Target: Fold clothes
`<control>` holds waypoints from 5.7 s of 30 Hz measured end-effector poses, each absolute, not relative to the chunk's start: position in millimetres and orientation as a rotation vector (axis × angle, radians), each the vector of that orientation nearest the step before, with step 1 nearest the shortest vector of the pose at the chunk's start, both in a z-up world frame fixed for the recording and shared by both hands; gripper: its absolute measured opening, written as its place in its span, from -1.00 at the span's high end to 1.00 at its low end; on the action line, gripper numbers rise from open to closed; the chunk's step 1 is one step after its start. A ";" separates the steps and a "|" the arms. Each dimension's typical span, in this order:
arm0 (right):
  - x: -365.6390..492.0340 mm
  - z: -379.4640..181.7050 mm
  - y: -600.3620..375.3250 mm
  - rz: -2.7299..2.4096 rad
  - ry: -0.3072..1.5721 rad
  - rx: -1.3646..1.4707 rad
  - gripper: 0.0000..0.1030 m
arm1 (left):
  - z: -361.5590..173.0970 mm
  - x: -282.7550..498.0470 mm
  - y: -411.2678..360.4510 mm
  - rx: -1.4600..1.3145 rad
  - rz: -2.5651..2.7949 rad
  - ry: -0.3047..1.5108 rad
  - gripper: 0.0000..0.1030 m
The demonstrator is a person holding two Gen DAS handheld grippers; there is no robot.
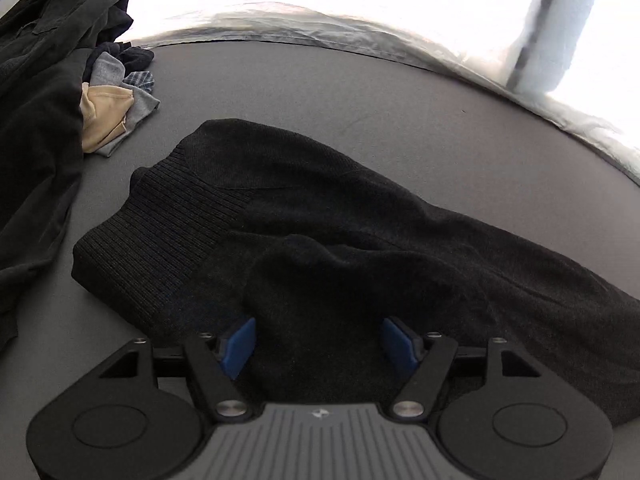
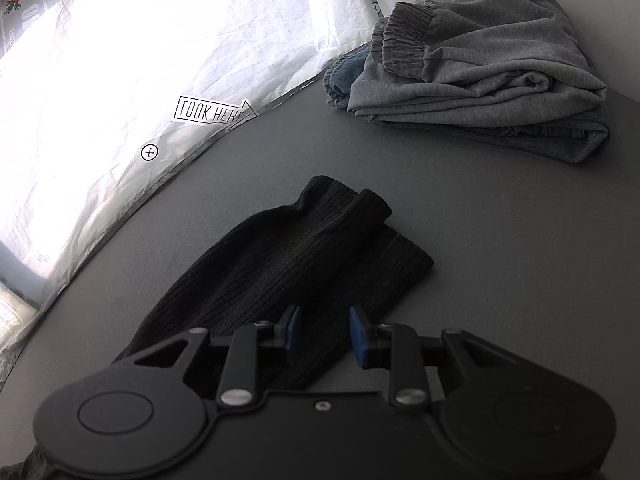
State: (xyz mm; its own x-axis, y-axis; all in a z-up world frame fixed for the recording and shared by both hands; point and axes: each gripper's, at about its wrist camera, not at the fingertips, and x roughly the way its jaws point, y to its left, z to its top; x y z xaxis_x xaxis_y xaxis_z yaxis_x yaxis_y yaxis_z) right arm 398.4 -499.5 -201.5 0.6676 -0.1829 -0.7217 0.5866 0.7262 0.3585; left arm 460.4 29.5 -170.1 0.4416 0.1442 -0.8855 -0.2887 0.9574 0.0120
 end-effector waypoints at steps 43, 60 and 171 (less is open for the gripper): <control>383.4 -208.6 -527.7 -0.676 0.674 0.627 0.32 | -188.8 467.8 33.1 -0.095 0.252 1.113 -1.00; 392.6 -211.8 -530.1 -0.631 0.693 0.523 0.57 | -188.2 468.9 33.6 -0.095 0.251 1.123 -1.00; 400.1 -208.3 -182.6 -0.138 0.951 0.138 -1.00 | -174.2 368.4 249.5 -0.346 0.007 0.883 0.06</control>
State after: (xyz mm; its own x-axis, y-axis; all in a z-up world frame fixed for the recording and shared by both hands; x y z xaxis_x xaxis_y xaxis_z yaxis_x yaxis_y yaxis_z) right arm 400.1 -182.6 -208.3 0.5732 -0.0565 -0.8175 0.1777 0.9824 0.0567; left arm 368.4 249.5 -174.2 0.6388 -0.1356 -0.7573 -0.1475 0.9445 -0.2935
